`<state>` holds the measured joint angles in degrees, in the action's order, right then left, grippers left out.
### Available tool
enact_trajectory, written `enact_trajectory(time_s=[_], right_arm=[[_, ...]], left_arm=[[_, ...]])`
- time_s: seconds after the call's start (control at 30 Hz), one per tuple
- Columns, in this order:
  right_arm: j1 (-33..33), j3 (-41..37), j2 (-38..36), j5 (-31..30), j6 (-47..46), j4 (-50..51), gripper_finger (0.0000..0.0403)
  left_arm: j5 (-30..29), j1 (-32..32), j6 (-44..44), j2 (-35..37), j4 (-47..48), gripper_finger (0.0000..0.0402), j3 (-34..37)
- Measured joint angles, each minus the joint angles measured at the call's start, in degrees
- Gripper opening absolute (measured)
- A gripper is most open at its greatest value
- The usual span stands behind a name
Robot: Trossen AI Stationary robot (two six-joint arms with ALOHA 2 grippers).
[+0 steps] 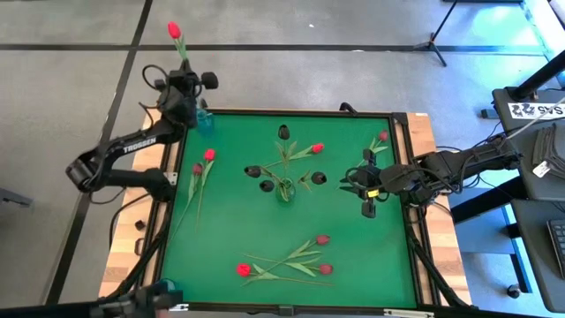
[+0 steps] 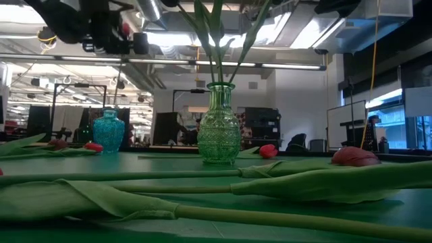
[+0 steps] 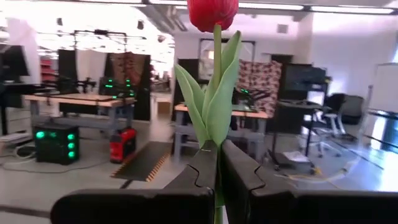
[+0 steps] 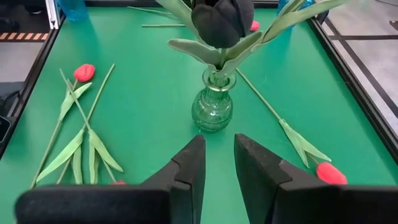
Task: Sort flowers into vase by color
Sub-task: Put the red tulip into the top blue vase
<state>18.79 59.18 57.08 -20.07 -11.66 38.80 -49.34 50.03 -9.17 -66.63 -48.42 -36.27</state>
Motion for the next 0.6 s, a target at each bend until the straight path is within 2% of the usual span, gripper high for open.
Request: enact_trajectory(time_s=[0.17, 0.47, 0.6], right_arm=[[-0.02, 0.0, 0.02, -1.44, -0.04, -1.1, 0.0085], [-0.07, 0.0, 0.02, -5.77, 0.13, -1.65, 0.0085], [-0.07, 0.02, 0.02, -6.47, 0.52, -1.65, 0.0085]], left_arm=[[2.87, 2.29, 0.47, -2.82, -2.65, 0.0005, 0.0], [2.0, 1.61, -0.46, -3.57, 2.66, 0.0006, -0.01], [1.86, 2.01, -0.08, -3.56, 9.08, 0.0013, -0.02]])
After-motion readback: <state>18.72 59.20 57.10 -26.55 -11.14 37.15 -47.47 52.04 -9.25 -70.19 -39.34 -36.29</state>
